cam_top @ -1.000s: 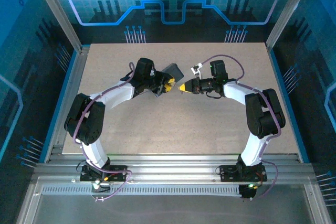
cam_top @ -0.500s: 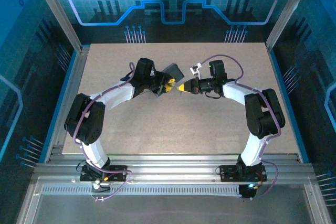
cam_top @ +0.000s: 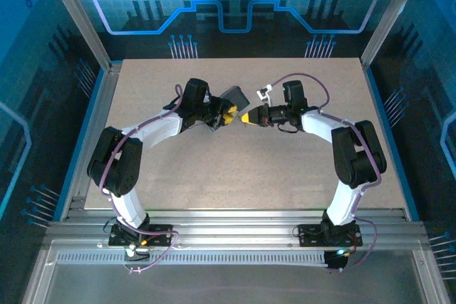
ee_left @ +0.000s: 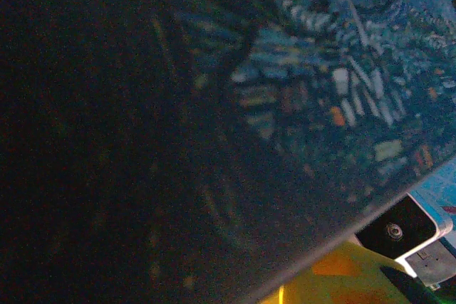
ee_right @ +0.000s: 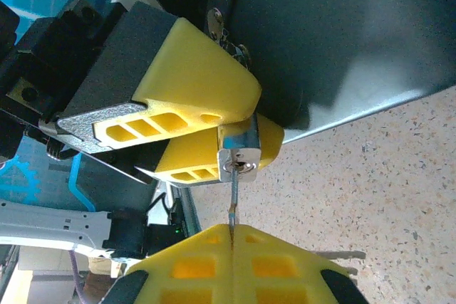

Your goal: Unlock the padlock with the key

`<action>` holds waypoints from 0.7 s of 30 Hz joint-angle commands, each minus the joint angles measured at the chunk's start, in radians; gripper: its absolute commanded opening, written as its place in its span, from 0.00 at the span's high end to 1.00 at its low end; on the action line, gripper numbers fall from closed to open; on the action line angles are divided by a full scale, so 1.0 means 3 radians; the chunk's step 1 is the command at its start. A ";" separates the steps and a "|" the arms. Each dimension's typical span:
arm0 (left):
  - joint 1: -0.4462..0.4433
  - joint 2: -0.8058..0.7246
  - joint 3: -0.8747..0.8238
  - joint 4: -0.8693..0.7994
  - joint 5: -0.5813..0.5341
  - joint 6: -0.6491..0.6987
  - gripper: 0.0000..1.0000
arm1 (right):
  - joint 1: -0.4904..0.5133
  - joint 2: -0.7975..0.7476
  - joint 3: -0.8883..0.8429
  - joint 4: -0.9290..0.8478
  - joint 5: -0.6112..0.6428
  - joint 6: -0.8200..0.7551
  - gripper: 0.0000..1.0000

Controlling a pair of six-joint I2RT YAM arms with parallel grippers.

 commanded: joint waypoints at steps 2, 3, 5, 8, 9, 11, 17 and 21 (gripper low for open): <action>-0.0019 -0.0146 0.0052 0.0150 0.0148 0.0041 0.97 | 0.0099 -0.0003 0.0131 0.0191 -0.0040 0.0056 1.00; -0.0019 -0.0147 0.0058 0.0131 0.0155 0.0050 0.97 | 0.0108 -0.0008 0.0133 0.0203 -0.0033 0.0063 1.00; -0.0024 -0.0146 0.0053 0.0127 0.0158 0.0041 0.97 | 0.0124 -0.0023 0.0133 0.0190 0.0025 0.0046 1.00; -0.0024 -0.0156 0.0053 0.0118 0.0167 0.0055 0.97 | 0.0140 -0.0068 0.0127 0.0170 0.0132 0.0012 1.00; -0.0028 -0.0154 0.0058 0.0121 0.0179 0.0062 0.97 | 0.0140 -0.0073 0.0119 0.0199 0.0145 0.0020 1.00; -0.0035 -0.0154 0.0066 0.0131 0.0196 0.0066 0.98 | 0.0135 -0.0069 0.0108 0.0213 0.0193 0.0022 1.00; -0.0047 -0.0166 0.0129 -0.0046 0.0217 0.0244 1.00 | 0.0084 0.0015 0.0092 0.0525 0.0169 0.0273 1.00; -0.0069 -0.0173 0.0114 -0.0077 0.0202 0.0269 1.00 | 0.0102 0.0080 0.0210 0.0495 0.0135 0.0282 1.00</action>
